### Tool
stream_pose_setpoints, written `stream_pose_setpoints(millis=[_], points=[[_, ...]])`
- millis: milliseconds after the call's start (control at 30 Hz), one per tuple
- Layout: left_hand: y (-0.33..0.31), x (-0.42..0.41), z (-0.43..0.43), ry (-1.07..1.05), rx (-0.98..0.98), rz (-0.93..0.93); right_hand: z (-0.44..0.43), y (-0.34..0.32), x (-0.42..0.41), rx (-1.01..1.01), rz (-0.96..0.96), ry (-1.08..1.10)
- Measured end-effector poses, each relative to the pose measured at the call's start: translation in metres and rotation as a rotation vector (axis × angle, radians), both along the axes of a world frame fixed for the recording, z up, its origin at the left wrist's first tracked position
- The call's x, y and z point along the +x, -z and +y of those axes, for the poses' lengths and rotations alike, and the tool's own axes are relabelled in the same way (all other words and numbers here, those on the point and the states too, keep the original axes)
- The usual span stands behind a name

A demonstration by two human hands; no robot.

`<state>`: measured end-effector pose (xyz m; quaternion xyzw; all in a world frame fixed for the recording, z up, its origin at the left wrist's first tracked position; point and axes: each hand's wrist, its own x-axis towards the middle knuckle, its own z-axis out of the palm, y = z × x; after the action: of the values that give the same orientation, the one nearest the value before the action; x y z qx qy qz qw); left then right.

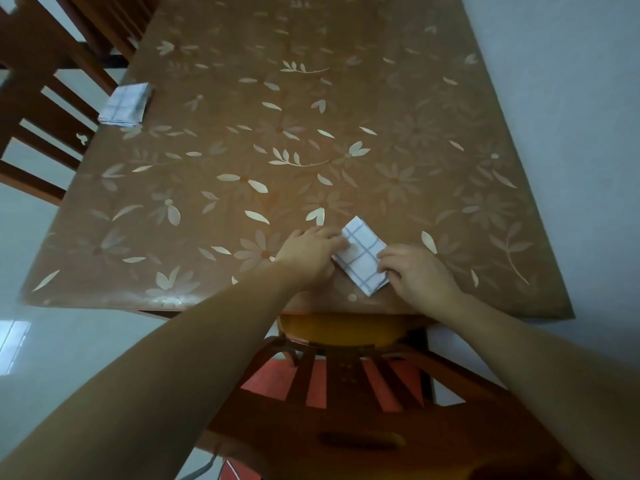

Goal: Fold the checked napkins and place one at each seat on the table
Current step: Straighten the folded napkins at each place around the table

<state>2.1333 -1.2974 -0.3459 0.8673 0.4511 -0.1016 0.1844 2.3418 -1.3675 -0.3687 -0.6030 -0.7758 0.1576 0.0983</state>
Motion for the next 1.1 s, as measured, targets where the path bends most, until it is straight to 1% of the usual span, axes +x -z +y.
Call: stream_pose_setpoints(millis=[67,133,200,300,500,667,867,1000,1100], points=[[0.005,0.001,-0.001,-0.03,-0.001,-0.04,-0.003,0.0,0.001,0.015,-0.037,0.105],[0.006,0.001,-0.004,-0.044,0.048,-0.055,-0.01,0.0,-0.005,0.056,-0.022,0.168],[0.007,0.0,-0.009,-0.081,0.107,-0.043,-0.018,-0.001,-0.013,0.093,-0.005,0.156],[0.005,-0.002,-0.017,-0.12,0.154,-0.036,-0.024,0.002,-0.019,0.095,-0.039,0.096],[-0.002,-0.009,-0.038,-0.067,0.143,-0.012,-0.029,0.004,-0.012,0.131,-0.149,0.139],[-0.002,-0.012,-0.048,-0.021,0.141,-0.007,-0.029,0.001,-0.014,0.134,-0.253,0.102],[-0.007,-0.017,-0.05,-0.027,0.167,-0.053,-0.032,-0.002,-0.013,0.067,-0.194,0.044],[-0.007,-0.022,-0.05,0.003,0.195,-0.022,-0.034,-0.002,-0.011,0.108,-0.106,0.021],[-0.007,-0.026,-0.049,0.017,0.171,0.008,-0.035,-0.003,-0.014,0.139,-0.065,-0.011]])
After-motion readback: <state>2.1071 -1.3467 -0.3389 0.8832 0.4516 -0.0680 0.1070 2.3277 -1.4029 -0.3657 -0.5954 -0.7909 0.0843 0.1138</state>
